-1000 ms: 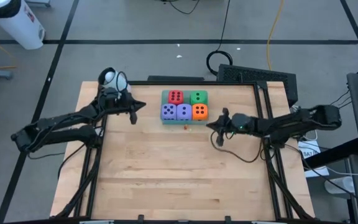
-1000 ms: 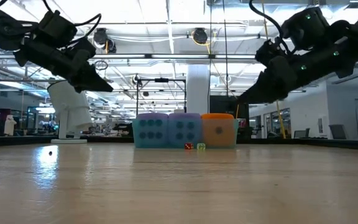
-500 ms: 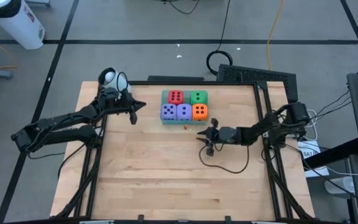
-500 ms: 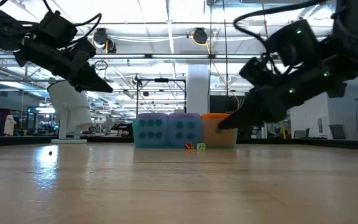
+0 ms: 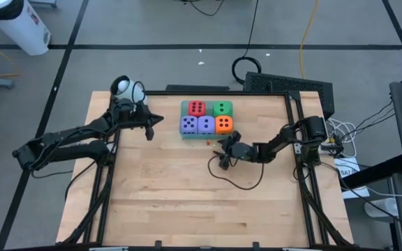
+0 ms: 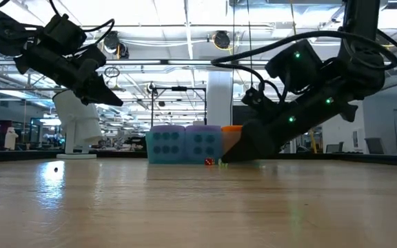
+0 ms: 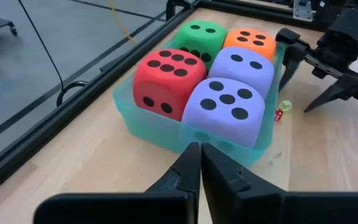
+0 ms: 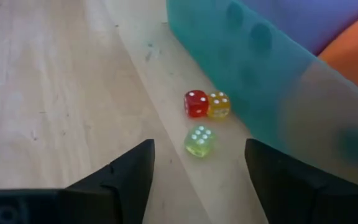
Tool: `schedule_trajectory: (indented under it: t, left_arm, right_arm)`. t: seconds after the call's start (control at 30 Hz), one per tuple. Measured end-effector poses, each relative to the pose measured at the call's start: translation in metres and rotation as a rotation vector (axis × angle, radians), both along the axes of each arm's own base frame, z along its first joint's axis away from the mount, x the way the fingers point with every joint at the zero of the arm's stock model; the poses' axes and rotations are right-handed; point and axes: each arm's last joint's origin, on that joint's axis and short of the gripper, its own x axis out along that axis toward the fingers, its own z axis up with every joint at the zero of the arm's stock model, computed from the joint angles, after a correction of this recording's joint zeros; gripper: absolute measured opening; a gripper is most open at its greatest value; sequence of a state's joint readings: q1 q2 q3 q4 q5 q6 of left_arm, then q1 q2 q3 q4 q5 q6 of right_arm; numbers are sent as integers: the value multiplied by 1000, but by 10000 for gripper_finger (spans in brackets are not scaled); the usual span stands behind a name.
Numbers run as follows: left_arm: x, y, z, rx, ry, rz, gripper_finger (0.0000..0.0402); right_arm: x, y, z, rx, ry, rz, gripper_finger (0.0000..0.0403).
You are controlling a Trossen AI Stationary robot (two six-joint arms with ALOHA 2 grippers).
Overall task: Pick & Place Dice
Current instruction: Put the small green die into the blue bin
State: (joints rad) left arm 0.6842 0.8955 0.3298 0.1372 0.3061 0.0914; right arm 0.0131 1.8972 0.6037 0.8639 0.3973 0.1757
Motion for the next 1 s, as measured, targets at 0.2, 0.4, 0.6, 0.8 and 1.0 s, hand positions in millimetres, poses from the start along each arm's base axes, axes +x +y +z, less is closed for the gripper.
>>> schedule_trajectory:
  t: [0.2,0.4,0.6,0.8,1.0]
  left_arm:
    - [0,0,0,-10,-3,-5,26]
    - [0,0,0,-3,-6,-7,26]
    - [1,0,3,-18,-39,5,26]
    - [2,0,3,-16,-40,3,26]
    - [2,0,3,-14,-39,2,26]
  right_arm:
    - [1,-1,1,6,-10,-16,225]
    - [1,-4,-1,65,-25,-47,195]
    - [3,-2,-13,112,-46,-94,171]
    - [6,1,-15,74,-52,-95,167]
    - [6,1,-15,78,-54,-96,166]
